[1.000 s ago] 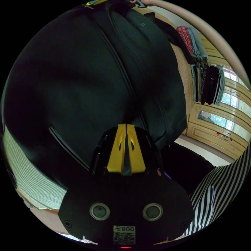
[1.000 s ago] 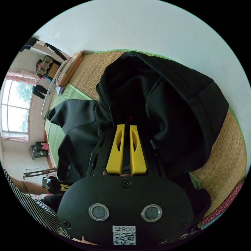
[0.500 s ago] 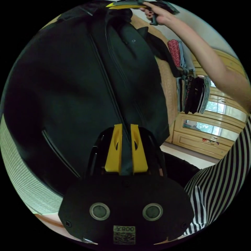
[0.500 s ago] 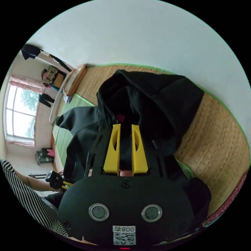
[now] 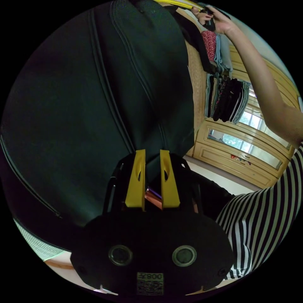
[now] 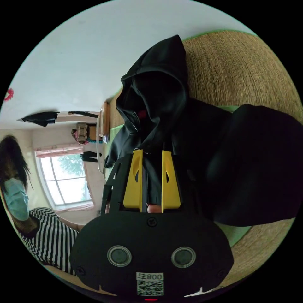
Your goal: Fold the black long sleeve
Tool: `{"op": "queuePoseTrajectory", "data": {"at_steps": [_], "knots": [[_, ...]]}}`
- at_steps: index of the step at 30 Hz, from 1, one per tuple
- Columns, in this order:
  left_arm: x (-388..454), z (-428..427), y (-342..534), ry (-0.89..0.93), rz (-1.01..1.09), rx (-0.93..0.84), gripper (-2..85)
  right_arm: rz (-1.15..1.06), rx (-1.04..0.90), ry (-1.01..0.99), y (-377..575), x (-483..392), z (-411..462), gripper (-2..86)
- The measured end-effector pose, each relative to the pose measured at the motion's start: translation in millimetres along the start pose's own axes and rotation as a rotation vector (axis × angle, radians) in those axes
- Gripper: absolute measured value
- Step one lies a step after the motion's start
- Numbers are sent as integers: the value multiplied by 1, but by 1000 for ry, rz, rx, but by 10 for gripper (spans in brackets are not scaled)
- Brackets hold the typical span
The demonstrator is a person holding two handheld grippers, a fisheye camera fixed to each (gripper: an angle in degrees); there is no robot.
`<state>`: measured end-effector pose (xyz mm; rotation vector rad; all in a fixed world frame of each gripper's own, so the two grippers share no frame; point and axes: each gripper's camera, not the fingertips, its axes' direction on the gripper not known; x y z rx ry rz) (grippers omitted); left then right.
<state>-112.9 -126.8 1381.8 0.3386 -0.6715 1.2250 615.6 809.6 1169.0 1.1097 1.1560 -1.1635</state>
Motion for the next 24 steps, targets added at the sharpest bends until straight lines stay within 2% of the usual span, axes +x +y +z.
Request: {"op": "queuePoseTrajectory", "data": {"at_steps": [4,14,24], "knots": [[-10,-1,0,41,-29,6,82,48,33,-120,-10,13,-10,94],[-25,3,-10,240,-132,59,84,63,36,-175,-26,27,-23,71],[-26,2,-26,236,-152,30,45,73,14,-186,-31,40,-25,69]]}}
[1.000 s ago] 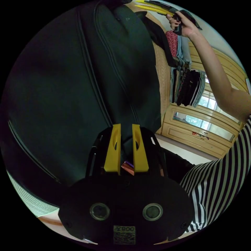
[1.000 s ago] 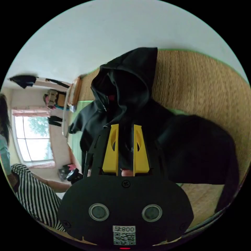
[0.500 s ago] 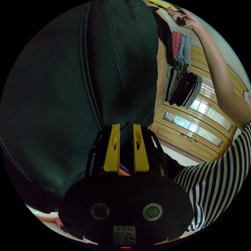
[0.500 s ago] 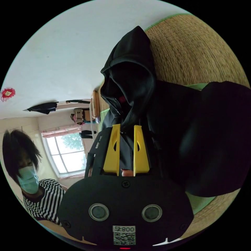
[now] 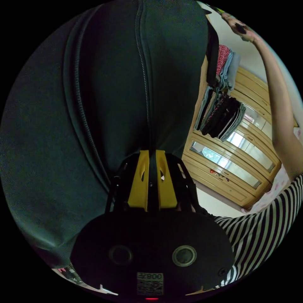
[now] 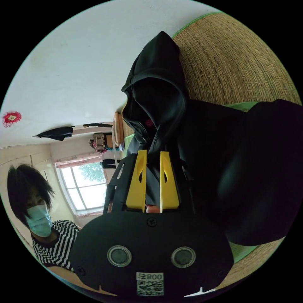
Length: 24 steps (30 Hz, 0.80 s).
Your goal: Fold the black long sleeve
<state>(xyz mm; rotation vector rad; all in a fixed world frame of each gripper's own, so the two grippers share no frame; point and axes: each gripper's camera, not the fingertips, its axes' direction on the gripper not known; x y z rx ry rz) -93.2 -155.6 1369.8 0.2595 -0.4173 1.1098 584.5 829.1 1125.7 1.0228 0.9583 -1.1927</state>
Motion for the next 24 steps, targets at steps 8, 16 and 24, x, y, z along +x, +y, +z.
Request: {"op": "queuePoseTrajectory", "data": {"at_steps": [8,16,24], "knots": [[19,-40,20,76,44,34,29,-25,-5,-3,-4,0,4,26],[45,-90,52,38,61,88,26,-85,3,-63,-3,-12,15,10],[58,-135,77,-53,9,116,28,-108,36,-36,-18,-27,43,13]]}}
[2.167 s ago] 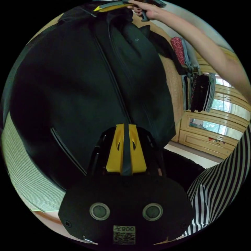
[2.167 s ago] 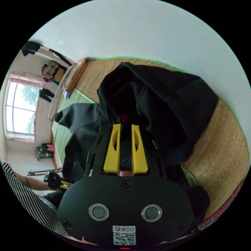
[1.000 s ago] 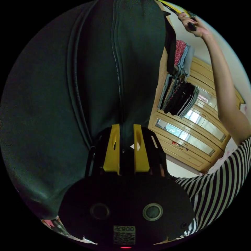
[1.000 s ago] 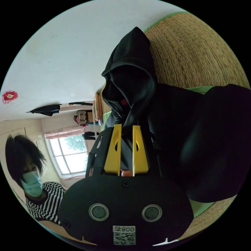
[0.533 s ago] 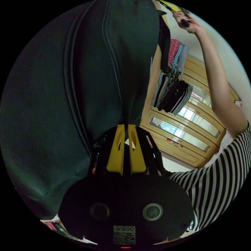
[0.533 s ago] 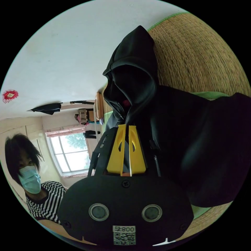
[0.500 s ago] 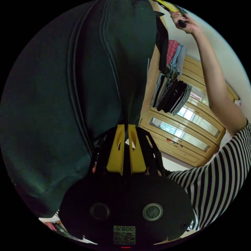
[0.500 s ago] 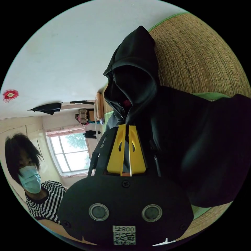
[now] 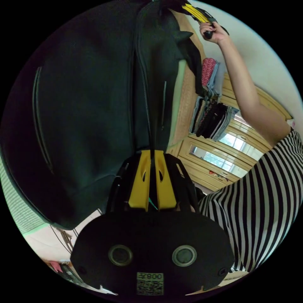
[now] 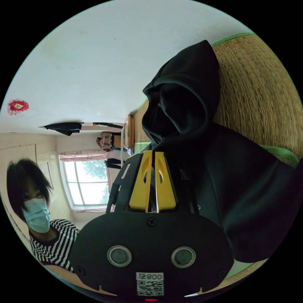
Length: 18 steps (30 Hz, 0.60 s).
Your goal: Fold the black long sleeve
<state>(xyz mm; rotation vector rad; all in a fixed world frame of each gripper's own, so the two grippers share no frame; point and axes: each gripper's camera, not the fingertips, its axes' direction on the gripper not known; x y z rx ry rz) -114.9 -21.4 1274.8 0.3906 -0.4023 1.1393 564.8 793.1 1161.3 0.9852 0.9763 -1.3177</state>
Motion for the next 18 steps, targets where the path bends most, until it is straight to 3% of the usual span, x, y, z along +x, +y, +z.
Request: {"op": "queuePoseTrajectory", "data": {"at_steps": [7,18], "knots": [[-5,-8,-8,-77,-83,-48,35,18,-84,169,-23,4,57,28],[38,-37,13,-51,-125,-38,41,-88,-55,285,10,-10,62,69]]}}
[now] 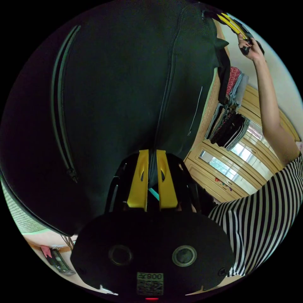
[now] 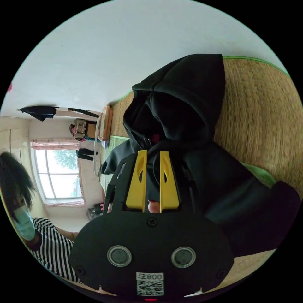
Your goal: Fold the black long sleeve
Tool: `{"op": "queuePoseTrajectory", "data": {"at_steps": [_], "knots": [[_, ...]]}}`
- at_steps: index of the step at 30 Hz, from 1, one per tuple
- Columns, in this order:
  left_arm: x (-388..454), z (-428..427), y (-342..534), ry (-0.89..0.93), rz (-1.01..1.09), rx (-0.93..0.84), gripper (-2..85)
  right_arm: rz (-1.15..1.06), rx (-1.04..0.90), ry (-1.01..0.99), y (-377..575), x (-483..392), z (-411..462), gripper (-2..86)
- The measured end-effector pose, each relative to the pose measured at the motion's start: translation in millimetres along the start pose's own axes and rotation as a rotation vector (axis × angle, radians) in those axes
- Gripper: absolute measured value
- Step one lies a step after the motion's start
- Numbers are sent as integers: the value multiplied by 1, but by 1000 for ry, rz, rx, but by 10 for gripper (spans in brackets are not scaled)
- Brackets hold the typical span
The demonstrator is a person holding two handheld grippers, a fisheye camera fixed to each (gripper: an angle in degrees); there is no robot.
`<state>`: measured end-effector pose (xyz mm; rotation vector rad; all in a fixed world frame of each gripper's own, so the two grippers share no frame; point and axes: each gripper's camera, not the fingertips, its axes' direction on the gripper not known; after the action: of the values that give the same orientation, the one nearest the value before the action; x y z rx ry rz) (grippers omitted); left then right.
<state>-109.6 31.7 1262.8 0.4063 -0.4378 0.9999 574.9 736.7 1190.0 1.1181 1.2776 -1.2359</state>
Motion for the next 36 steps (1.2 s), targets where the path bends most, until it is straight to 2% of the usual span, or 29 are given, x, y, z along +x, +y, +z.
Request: {"op": "queuePoseTrajectory", "data": {"at_steps": [5,7,12,16,18,19,22,26,33,36], "knots": [[36,-13,16,-38,23,-23,23,-13,-5,111,49,-4,0,66],[48,-20,24,-52,20,-16,16,-21,-84,145,87,-10,15,56],[85,-73,38,-115,68,182,4,-130,-388,174,171,-45,91,27],[110,-135,38,-361,85,412,2,-297,-600,380,226,-65,163,6],[112,-153,33,-440,47,460,1,-388,-540,417,237,-74,166,3],[108,-157,27,-463,17,417,1,-383,-535,417,240,-75,168,2],[112,-163,36,-362,-6,415,1,-373,-550,367,244,-73,173,2],[163,-177,59,-413,91,452,3,-323,-583,322,242,-72,177,1],[227,-210,51,-307,246,603,15,-289,-277,438,201,-72,132,1],[265,-231,33,-275,331,688,42,-294,-230,549,182,-61,131,2]]}}
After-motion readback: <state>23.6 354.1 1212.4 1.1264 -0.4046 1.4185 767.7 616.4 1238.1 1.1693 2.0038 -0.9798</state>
